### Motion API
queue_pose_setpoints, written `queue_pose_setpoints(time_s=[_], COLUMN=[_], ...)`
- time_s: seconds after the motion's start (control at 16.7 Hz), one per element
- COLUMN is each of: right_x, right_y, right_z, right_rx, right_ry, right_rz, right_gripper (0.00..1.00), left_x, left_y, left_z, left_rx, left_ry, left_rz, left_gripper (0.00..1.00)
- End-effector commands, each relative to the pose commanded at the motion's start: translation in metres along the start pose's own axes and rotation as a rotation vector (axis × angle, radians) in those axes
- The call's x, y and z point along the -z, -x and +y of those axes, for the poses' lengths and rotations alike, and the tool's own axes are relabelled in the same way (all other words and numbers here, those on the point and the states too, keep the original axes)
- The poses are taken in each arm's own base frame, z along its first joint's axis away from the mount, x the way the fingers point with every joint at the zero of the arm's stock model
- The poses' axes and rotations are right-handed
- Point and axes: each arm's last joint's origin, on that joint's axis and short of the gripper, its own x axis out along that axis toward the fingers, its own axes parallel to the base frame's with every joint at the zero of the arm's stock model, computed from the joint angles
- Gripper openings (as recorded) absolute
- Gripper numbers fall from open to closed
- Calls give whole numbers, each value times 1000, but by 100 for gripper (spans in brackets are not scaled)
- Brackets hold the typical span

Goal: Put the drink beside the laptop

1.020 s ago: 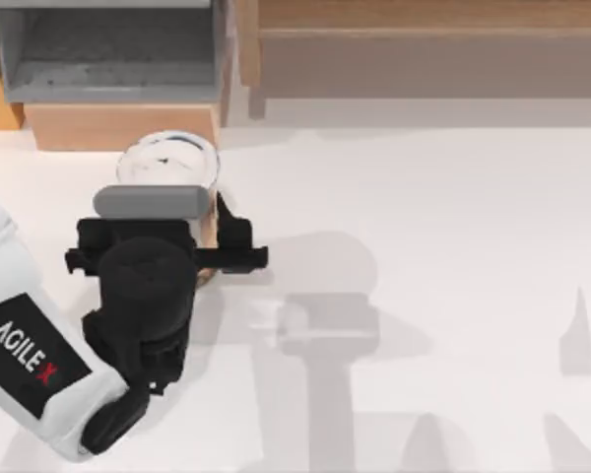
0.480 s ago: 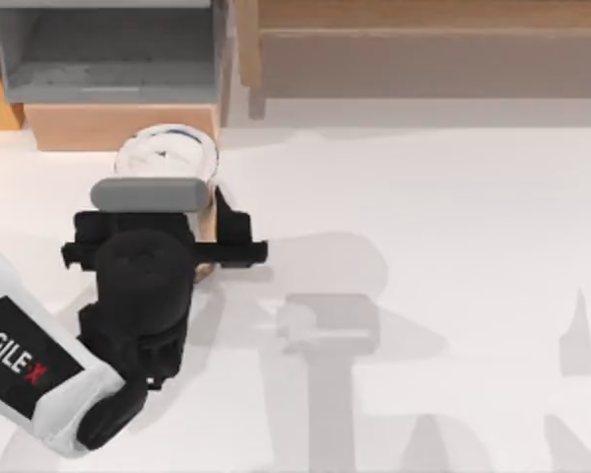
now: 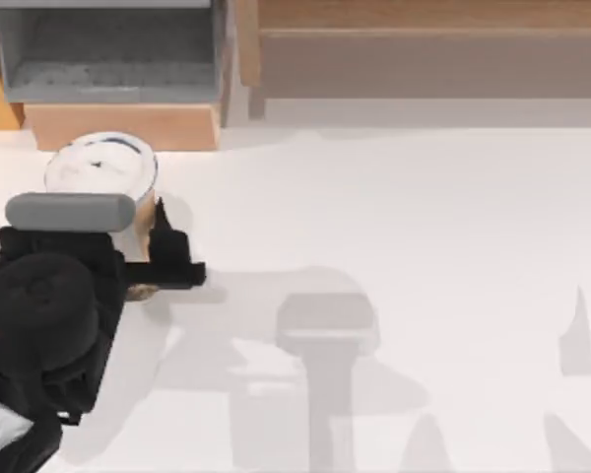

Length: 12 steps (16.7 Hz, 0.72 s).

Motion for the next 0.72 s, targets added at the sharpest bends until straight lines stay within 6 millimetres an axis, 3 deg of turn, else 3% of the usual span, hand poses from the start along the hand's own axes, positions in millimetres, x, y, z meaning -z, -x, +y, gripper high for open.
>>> queue_pose_setpoints(time_s=[0.3, 0.72], right_x=[0, 0], right_y=[0, 0], right_z=[0, 0], right_rx=[0, 0], right_ry=[0, 0], right_rz=[0, 0], right_gripper=[100, 100], left_x=[-30, -25], left_y=[24, 43], left_z=[42, 93], left_rx=[22, -2], left_ry=[65, 1], left_rz=[-134, -130], left_gripper=[0, 0])
